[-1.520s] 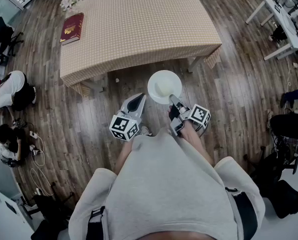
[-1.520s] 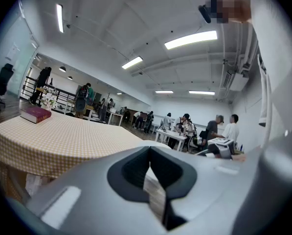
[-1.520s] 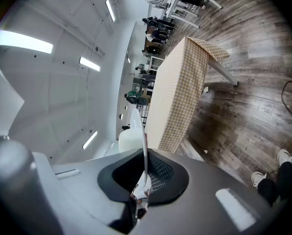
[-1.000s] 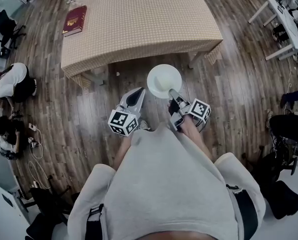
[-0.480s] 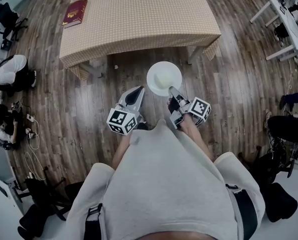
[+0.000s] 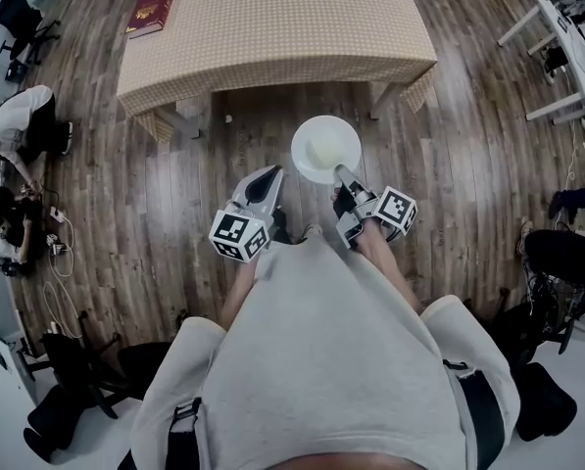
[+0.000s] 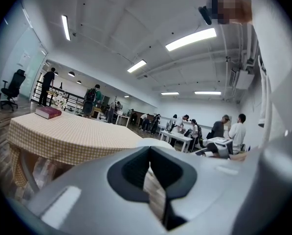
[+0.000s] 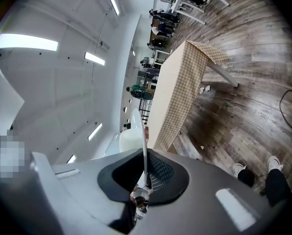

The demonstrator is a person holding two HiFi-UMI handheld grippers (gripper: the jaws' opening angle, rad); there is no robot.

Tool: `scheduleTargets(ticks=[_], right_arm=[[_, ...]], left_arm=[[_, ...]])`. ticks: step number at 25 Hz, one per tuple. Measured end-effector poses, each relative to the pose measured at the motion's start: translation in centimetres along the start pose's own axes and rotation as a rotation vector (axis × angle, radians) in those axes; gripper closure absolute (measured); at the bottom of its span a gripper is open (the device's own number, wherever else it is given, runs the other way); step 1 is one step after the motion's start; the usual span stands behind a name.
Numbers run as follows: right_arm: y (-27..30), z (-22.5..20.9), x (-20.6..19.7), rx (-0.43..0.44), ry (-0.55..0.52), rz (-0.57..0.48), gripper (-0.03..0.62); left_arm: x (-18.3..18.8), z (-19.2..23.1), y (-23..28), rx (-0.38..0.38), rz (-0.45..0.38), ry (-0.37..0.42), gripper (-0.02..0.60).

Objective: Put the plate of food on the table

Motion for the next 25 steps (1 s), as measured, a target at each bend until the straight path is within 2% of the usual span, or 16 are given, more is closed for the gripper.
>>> scheduleTargets(ticks=[6, 9, 11, 15, 18, 21, 25], right_arm=[[0.6, 0.1, 1.0, 0.011, -0.007, -0.008, 0.583], [1.7, 0.9, 1.2, 0.093, 0.004, -0.001, 0.583], [2.3, 1.0, 1.5, 0.109, 0.004, -0.005, 0.583], [2.7, 0.2, 2.4, 0.026, -0.008, -0.031, 0.583], [4.2, 0.8, 3.3, 0.046, -0.001, -0.034, 0.582], [5.5, 0.8, 4.8, 0.004, -0.003, -0.052, 0.583], [8.5, 1.8, 6.4, 0.048, 0.006, -0.054, 0.583]], left_arm=[[-0.1, 0.5, 0.8, 0.004, -0.008, -0.001, 0.574], [-0.1, 1.1, 1.4, -0.001, -0.011, -0.002, 0.574], [-0.1, 1.6, 2.0, -0.008, -0.015, -0.001, 0.574], [-0.4, 2.5, 3.4, -0.027, -0.019, -0.004, 0.574], [-0.3, 4.0, 4.9, -0.039, -0.017, -0.010, 0.574], [-0.2, 5.6, 6.7, -0.047, -0.017, -0.016, 0.574], [0.0, 7.9, 8.8, -0.050, -0.015, -0.025, 0.574]])
Point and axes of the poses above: the fingertips, and each gripper's own axes: y forward along the fingers, z to its left, x out of its top, the point moved 6 cm from there along -y, backward along the fingers, and after that the axes turned 13 degrees about y, right-handed, at the moved point
